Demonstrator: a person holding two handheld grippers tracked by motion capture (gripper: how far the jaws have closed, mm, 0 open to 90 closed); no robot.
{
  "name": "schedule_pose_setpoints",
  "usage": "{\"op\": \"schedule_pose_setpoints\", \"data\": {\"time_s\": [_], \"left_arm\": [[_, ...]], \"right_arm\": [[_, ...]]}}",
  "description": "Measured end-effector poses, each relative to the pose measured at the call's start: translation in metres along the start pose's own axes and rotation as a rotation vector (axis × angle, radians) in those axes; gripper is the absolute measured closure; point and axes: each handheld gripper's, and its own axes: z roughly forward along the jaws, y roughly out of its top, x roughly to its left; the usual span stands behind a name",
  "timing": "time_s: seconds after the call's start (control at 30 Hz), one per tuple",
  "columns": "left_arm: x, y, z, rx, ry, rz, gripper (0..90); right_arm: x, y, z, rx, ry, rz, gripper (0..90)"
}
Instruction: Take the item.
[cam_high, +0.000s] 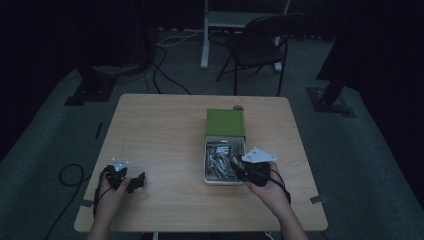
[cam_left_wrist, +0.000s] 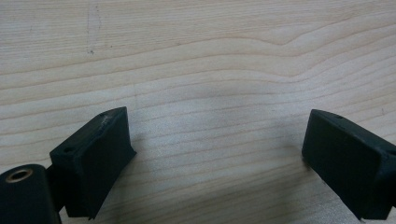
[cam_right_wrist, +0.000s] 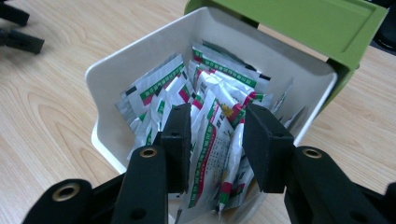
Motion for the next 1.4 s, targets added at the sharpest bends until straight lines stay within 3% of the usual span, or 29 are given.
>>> {"op": "schedule_pose_setpoints", "data": {"time_s": [0.3,0.47,0.67,0.83,1.0,1.2,1.33,1.4], "left_arm": [[0.000,0.000,0.000,0.000,0.000,0.000,8.9],[0.000,0.000,0.000,0.000,0.000,-0.001,8.9],[0.000,0.000,0.000,0.000,0.000,0.000,8.9],[0.000,0.000,0.000,0.001,0.000,0.001,8.9],[0.000,0.000,0.000,0.001,0.001,-0.001,9.0],[0.000,0.000,0.000,0.000,0.000,-0.001,9.0],[0.000,0.000,0.000,0.000,0.000,-0.001,9.0],[0.000,0.000,0.000,0.000,0.000,-0.001,8.9]], "right_arm": [[0.008,-0.010,0.011,0.043,-0.013,-0.028,63.2],[0.012,-0.013,0.017,0.039,-0.018,-0.032,65.3],[0.013,-0.015,0.024,0.060,-0.054,-0.026,69.2],[0.014,-0.018,0.031,0.063,-0.048,0.009,71.7],[0.016,-0.017,0.035,0.061,-0.090,0.011,74.2],[0.021,-0.016,0.039,0.091,-0.148,-0.022,78.4],[0.020,-0.017,0.038,0.098,-0.165,-0.024,85.4],[0.018,-0.017,0.037,0.101,-0.146,-0.011,87.3]]}}
